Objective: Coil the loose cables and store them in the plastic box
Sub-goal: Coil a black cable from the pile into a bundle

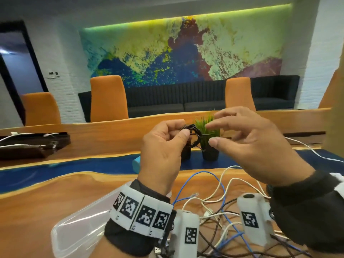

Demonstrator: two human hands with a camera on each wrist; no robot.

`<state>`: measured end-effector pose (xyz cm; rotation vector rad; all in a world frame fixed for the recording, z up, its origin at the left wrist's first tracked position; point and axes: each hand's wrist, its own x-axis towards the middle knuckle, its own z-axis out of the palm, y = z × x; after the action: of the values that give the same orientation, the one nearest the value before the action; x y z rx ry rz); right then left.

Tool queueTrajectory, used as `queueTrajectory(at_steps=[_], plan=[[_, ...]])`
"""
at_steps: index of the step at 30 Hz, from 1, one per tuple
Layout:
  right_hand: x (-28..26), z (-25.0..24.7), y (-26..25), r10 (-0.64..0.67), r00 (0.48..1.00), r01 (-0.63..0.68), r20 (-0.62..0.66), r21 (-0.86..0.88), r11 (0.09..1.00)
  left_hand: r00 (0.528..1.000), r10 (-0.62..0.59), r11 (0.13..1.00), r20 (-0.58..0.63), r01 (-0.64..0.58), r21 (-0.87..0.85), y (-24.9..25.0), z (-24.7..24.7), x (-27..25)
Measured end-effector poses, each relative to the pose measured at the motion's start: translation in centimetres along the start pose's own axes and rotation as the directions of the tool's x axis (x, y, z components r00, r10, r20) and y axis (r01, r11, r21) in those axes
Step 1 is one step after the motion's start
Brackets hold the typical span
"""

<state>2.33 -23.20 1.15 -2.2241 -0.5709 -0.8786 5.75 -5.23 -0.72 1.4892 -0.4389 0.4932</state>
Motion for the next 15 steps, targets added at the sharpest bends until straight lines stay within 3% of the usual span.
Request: queueTrajectory(at_steps=[3, 8, 11, 15], plan=[[0.1, 1.1, -0.9, -0.117, 0.991, 0.116, -0.057, -0.017, 0.993, 0.995, -0.003, 0.999, 0.099, 0.007, -0.038, 0.0, 0.1, -0.1], [0.1, 2.5, 0.0, -0.246, 0.952, 0.236, -0.183, -0.075, 0.969, 0.962, -0.115, 0.914, 0.246, 0.200, -0.353, 0.2, -0.1, 0.0], [0.2, 2.7, 0.4, -0.164, 0.980, 0.164, -0.109, -0.006, 0.986, 0.960, -0.106, 0.913, 0.257, 0.197, -0.359, 0.0, -0.1, -0.1], [0.0, 3.1, 0.8, 0.012, 0.997, -0.017, 0.074, 0.063, 0.998, 0.966, -0.020, 0.980, 0.257, 0.070, -0.184, 0.1, -0.2, -0.2]])
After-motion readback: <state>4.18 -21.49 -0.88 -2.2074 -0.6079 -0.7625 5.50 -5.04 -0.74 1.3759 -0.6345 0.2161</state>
